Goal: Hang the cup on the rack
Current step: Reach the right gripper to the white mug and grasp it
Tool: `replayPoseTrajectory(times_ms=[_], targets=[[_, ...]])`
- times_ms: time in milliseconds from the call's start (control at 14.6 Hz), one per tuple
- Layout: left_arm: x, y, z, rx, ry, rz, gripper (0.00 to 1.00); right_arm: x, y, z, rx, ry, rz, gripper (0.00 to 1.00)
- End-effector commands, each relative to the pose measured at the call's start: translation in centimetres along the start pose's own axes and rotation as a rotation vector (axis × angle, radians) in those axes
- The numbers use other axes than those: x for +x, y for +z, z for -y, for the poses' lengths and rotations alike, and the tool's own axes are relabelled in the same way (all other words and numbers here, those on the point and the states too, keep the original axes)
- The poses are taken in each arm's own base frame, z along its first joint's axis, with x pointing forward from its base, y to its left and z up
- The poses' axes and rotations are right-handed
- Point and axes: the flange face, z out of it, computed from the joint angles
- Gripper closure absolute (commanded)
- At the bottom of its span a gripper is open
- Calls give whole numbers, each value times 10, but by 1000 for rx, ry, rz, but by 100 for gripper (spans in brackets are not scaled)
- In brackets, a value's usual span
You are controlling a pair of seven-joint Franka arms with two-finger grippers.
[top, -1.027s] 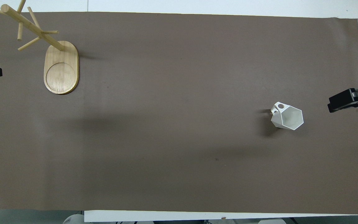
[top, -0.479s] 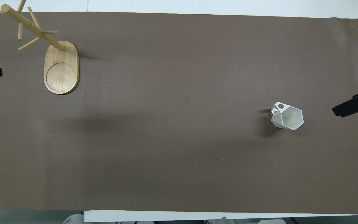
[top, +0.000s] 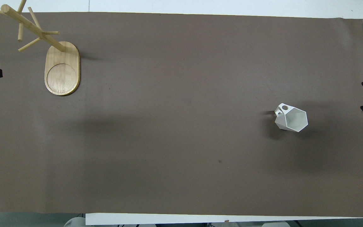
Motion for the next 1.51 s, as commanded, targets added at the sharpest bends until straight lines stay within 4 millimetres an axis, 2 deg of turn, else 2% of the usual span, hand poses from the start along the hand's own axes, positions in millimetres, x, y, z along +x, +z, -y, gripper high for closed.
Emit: replayPoseTrajectory(times_ms=[0, 137, 274, 342, 479, 616, 685, 959, 1096, 1233, 1438], targets=[[-2, 2, 2, 10, -12, -1, 0, -64, 51, -27, 105, -135, -261, 1], [-2, 2, 2, 10, -12, -1, 0, -105, 99, -32, 159, -250, -449, 1], [-2, 2, 2, 10, -12, -1, 0, -123, 150, -26, 191, -373, -561, 1], [-2, 2, 2, 10, -11, -1, 0, -116, 167, -24, 193, -427, -590, 1], [-2, 2, 2, 10, -12, -1, 0, -87, 201, -21, 227, -540, -609, 1], [-2, 2, 2, 10, -12, -1, 0, -76, 221, -17, 227, -572, -627, 1], [-2, 2, 2, 10, -12, -1, 0, -65, 227, -18, 242, -589, -625, 1], [-2, 2, 2, 10, -12, -1, 0, -52, 236, -15, 267, -612, -639, 1], [-2, 2, 2, 10, -12, -1, 0, -50, 236, -8, 263, -633, -646, 1], [-3, 2, -1, 10, -11, 2, 0, -47, 236, 7, 265, -628, -647, 1], [-2, 1, 1, 9, -14, -7, 0, -35, 240, 10, 276, -639, -633, 1]])
